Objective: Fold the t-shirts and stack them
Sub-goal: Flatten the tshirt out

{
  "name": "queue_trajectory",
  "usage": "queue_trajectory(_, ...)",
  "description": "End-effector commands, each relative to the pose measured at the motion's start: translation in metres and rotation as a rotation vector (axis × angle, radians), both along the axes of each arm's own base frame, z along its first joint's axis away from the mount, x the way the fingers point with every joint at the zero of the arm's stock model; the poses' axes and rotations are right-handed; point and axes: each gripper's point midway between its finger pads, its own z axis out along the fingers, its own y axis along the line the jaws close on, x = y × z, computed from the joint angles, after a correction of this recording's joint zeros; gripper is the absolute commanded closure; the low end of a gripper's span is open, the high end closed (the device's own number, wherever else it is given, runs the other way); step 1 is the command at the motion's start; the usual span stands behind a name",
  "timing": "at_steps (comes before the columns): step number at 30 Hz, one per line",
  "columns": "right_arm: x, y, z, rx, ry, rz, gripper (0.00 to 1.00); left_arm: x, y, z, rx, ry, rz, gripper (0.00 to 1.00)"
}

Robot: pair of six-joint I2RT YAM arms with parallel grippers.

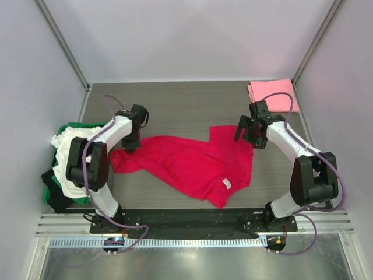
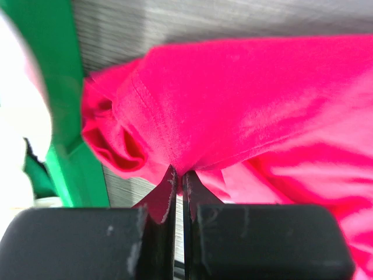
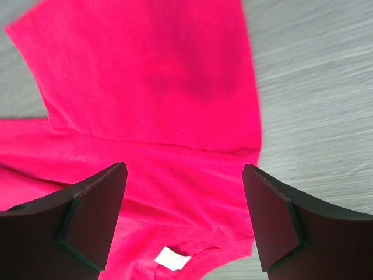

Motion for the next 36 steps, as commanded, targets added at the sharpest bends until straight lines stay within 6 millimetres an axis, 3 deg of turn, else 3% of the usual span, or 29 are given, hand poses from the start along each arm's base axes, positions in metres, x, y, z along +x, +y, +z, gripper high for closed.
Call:
queue_trajectory(1,0.03,-0.005,0.029,0.038,-0.096,-0.009,0.13,0.014,-0.002,0.032,-0.026,-0.153,0.011,1.0)
queue_trajectory(5,0.044,-0.006,0.029,0.077,-0.087,-0.013,0.14,0.012,-0.007,0.029,-0.055,-0.142,0.002,1.0)
queue_trajectory(12,0.05,-0.009,0.015,0.076,-0.05,-0.021,0.14,-0.002,-0.019,-0.004,-0.107,0.015,-0.009,0.89)
queue_trajectory(20,0.049,-0.009,0.005,0.085,-0.033,-0.015,0.14,-0.002,-0.018,-0.01,-0.098,0.038,-0.007,0.84)
queue_trajectory(26,0.047,-0.009,0.002,0.096,-0.024,-0.003,0.14,-0.001,-0.02,-0.009,-0.11,0.028,-0.008,0.69)
queue_trajectory(31,0.046,-0.011,-0.002,0.095,-0.017,0.001,0.14,0.005,-0.02,-0.003,-0.11,-0.008,-0.008,0.7)
queue_trajectory(36,0.046,-0.011,-0.006,0.106,-0.01,0.001,0.14,0.011,-0.019,-0.001,-0.114,-0.024,-0.002,0.78)
